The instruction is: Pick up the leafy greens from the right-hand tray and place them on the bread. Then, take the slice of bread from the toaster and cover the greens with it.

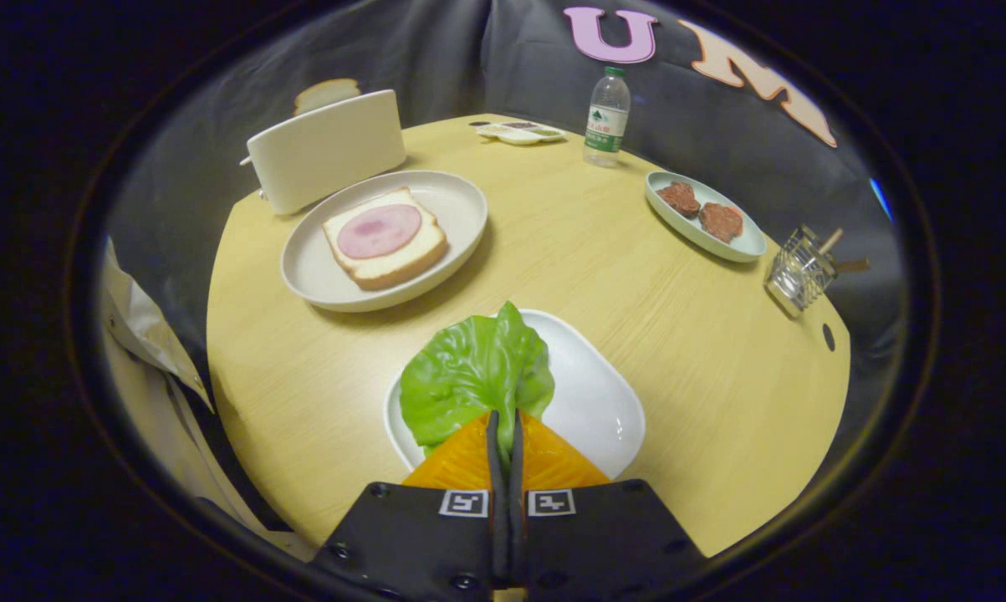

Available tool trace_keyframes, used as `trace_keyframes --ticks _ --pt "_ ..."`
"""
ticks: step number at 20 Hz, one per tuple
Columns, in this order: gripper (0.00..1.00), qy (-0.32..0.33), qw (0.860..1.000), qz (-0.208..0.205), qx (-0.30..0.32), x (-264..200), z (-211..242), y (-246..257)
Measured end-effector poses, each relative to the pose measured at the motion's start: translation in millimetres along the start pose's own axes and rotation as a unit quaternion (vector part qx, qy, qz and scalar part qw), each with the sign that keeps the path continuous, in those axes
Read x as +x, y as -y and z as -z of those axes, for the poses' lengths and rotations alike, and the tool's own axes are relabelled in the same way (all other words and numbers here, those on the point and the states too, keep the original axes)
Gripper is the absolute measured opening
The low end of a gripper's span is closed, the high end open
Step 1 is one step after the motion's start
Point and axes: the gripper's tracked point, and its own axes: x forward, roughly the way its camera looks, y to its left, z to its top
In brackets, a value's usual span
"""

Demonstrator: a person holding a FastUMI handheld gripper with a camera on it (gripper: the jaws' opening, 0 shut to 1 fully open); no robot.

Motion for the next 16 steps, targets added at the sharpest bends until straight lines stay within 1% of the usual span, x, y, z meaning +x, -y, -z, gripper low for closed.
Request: trace_keyframes --ticks 1,3,5,10,16 --pt "0.04 0.005 1.000 0.005 0.000 -2 -4 2" --pt "0.04 0.013 1.000 0.009 0.006 -10 -13 1" --pt "0.04 0.022 1.000 0.021 0.004 -18 -23 2" --pt "0.04 0.049 0.998 0.041 0.001 -41 -51 -10" --pt "0.04 0.061 0.997 0.038 -0.009 -49 -80 -41"
